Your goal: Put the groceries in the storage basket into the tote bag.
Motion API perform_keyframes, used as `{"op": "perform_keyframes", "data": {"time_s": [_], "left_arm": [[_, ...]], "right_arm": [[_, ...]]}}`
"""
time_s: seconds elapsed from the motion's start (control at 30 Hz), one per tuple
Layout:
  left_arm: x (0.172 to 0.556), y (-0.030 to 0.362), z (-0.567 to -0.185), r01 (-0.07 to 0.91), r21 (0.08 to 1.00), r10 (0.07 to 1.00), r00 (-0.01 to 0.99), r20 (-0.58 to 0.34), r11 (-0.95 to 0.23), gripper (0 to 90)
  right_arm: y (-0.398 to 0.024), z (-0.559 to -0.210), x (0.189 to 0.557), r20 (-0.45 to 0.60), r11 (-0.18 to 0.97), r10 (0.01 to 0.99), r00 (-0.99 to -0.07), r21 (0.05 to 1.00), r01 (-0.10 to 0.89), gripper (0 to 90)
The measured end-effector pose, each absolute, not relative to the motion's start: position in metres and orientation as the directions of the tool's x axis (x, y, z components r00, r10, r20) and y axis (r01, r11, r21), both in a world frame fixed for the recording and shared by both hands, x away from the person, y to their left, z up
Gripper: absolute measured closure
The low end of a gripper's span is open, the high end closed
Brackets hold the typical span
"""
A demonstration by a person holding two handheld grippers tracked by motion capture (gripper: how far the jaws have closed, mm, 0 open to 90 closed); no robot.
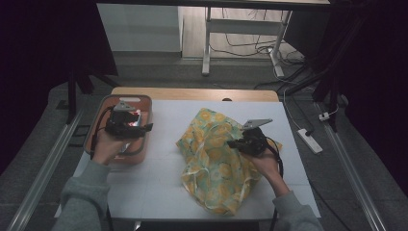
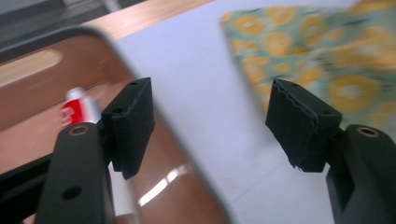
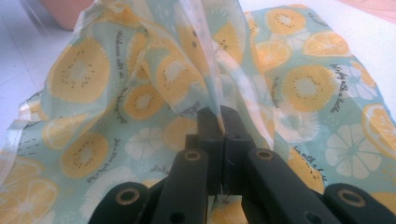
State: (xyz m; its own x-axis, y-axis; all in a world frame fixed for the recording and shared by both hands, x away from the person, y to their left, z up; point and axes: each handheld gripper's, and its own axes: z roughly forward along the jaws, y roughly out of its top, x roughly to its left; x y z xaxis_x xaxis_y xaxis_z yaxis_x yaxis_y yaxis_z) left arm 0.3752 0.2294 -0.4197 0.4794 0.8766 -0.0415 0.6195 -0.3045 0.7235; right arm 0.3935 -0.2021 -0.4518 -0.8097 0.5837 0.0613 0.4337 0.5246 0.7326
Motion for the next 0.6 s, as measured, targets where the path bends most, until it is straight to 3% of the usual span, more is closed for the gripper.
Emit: {"op": "perform_keyframes", "data": {"time_s": [0.3, 0.6], "left_arm": [[0.429, 0.258, -0.454, 0.773, 0.586, 0.934, 0.349, -0.076, -0.241, 30.5], [0.460, 0.269, -0.481, 0.849, 0.488, 0.959, 0.274, -0.074, -0.204, 29.0]], "right_arm": [[-0.198, -0.455, 0.393, 0.058, 0.536, 0.574, -0.817, 0.727, 0.429, 88.8], [-0.200, -0.456, 0.394, 0.061, 0.535, 0.578, -0.814, 0.725, 0.434, 88.7]]}}
